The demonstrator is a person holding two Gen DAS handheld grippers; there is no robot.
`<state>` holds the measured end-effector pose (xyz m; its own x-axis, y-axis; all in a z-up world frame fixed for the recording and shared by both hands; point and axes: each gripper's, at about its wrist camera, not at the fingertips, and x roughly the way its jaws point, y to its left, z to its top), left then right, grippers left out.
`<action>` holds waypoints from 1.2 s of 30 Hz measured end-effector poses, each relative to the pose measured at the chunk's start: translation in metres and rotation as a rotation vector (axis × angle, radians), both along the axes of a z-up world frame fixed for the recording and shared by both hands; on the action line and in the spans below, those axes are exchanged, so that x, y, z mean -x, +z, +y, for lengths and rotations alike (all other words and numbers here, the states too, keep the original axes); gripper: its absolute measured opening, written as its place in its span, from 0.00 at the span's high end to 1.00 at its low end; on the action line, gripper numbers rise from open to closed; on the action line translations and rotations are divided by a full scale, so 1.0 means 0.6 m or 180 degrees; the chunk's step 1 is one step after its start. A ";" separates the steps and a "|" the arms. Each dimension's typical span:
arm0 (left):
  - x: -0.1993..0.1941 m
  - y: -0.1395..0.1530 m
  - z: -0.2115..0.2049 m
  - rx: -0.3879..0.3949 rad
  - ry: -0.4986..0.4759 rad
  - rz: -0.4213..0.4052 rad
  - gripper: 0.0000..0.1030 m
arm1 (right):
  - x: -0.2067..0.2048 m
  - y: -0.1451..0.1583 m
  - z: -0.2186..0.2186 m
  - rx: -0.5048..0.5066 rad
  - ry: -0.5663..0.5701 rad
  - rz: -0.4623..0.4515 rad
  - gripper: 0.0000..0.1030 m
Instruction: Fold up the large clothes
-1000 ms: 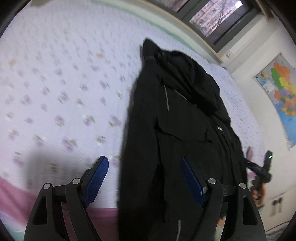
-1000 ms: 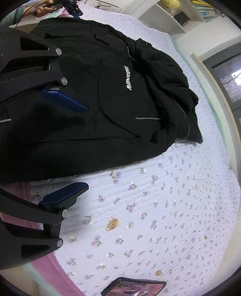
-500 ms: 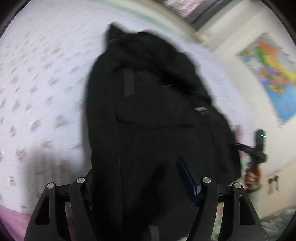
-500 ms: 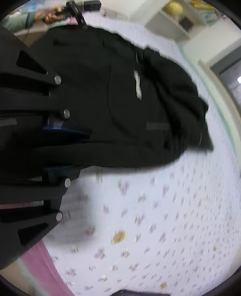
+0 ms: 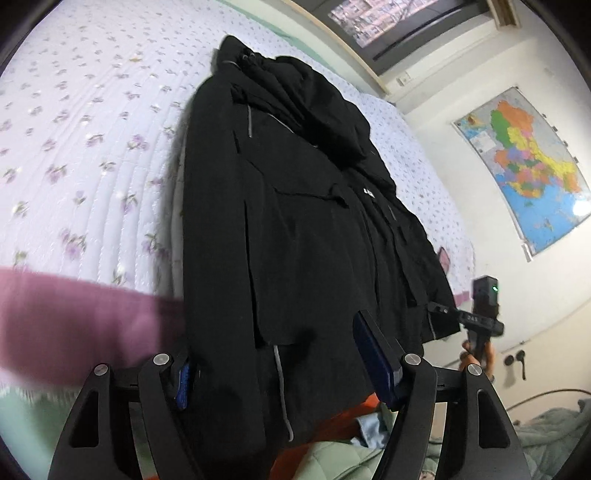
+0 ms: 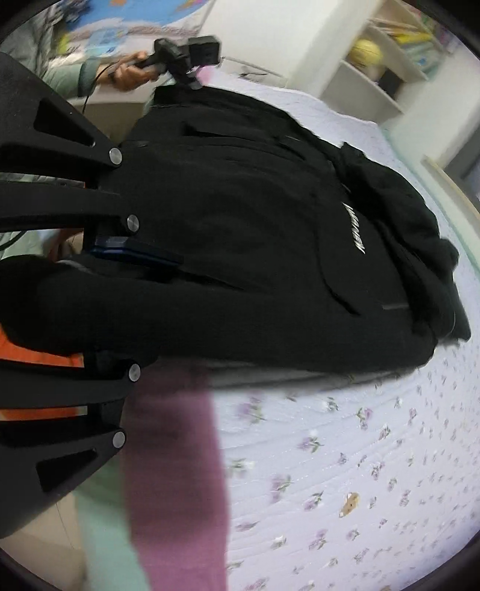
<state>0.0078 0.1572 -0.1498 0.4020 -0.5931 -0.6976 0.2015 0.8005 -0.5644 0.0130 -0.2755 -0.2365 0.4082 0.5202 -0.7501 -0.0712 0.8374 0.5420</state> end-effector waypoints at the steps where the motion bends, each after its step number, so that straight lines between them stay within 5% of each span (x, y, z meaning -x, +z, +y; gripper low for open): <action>1: -0.002 0.001 -0.004 -0.0123 0.0075 0.0026 0.53 | 0.000 0.007 0.006 0.0089 -0.0013 -0.0042 0.71; 2: -0.005 0.006 -0.009 -0.0288 0.0152 0.0053 0.83 | -0.001 0.019 0.009 0.0154 -0.0040 -0.0103 0.82; 3: -0.006 0.014 -0.011 -0.0412 0.0236 0.0056 0.86 | 0.000 0.031 0.008 0.0144 -0.0064 -0.0169 0.83; 10: -0.021 0.152 0.041 0.0375 0.0524 -0.0522 0.86 | -0.012 0.167 -0.068 -0.0350 -0.0312 -0.0706 0.83; 19: -0.202 0.246 0.062 0.0827 0.0746 -0.0804 0.85 | -0.172 0.278 -0.142 -0.0791 -0.0722 -0.1076 0.83; 24: -0.338 0.265 0.038 0.0559 0.0969 -0.0926 0.83 | -0.335 0.287 -0.140 -0.0764 -0.0870 -0.1039 0.83; 28: -0.459 0.239 0.008 0.0123 0.1163 -0.1021 0.80 | -0.469 0.252 -0.110 -0.0436 -0.1052 -0.0993 0.82; 32: -0.571 0.160 -0.027 -0.0396 0.1284 -0.0880 0.79 | -0.583 0.171 -0.063 0.0151 -0.1111 -0.0697 0.81; 36: -0.647 0.030 -0.052 -0.0823 0.1251 -0.0536 0.78 | -0.661 0.045 -0.008 0.0578 -0.0889 -0.0316 0.78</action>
<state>0.3958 0.1263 -0.1318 0.6802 -0.1903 -0.7079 -0.0723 0.9436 -0.3231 0.4096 -0.2805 -0.2098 0.5916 0.2399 -0.7697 0.1294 0.9141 0.3844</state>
